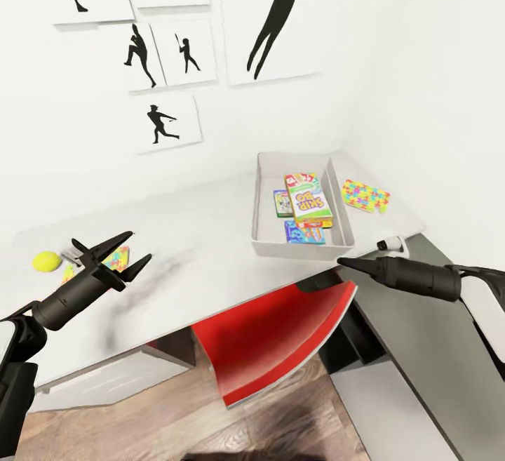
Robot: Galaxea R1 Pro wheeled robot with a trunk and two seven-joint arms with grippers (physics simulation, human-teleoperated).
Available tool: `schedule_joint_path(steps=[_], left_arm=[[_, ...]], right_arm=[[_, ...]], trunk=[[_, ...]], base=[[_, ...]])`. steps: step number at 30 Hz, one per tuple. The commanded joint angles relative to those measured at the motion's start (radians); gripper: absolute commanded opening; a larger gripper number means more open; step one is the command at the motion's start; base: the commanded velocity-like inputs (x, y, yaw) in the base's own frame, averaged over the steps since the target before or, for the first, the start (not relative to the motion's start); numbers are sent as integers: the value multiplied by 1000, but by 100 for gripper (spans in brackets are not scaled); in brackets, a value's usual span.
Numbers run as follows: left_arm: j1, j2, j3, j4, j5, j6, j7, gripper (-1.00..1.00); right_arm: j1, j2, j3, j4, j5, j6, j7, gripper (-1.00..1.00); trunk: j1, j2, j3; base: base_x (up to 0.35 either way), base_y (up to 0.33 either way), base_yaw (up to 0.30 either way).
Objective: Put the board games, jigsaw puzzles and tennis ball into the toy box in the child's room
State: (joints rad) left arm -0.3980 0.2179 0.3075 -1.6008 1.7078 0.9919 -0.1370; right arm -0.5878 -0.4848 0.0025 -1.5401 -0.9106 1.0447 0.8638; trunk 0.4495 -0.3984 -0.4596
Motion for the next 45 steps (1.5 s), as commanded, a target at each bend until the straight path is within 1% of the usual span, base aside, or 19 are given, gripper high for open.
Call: schedule_joint_path(steps=[1, 6, 16, 23, 34, 45], left_arm=[[-1, 0, 1, 1, -10, 4, -9, 100], [-1, 1, 2, 1, -10, 4, -9, 100], [0, 1, 3, 2, -10, 4, -10, 100], [2, 1, 7, 2, -10, 4, -10, 100], [5, 1, 10, 2, -10, 4, -10, 100], [11, 1, 12, 1, -10, 4, -10, 100]], right_arm=[[0, -1, 1, 0, 1, 3, -2, 100], [0, 0, 2, 0, 1, 3, -17, 100], [-1, 0, 2, 0, 1, 3, -26, 100], [-1, 0, 2, 1, 1, 3, -27, 100], [-1, 0, 4, 1, 0, 3, -28, 100], [-1, 0, 5, 1, 1, 3, -30, 100]], trunk=[[1, -2, 0], [1, -2, 5], [1, -2, 16], [1, -2, 23], [1, -2, 35], [1, -2, 47]], base=[[0, 0, 233], [0, 0, 233], [0, 47, 233], [0, 176, 233], [0, 250, 233], [0, 83, 233]])
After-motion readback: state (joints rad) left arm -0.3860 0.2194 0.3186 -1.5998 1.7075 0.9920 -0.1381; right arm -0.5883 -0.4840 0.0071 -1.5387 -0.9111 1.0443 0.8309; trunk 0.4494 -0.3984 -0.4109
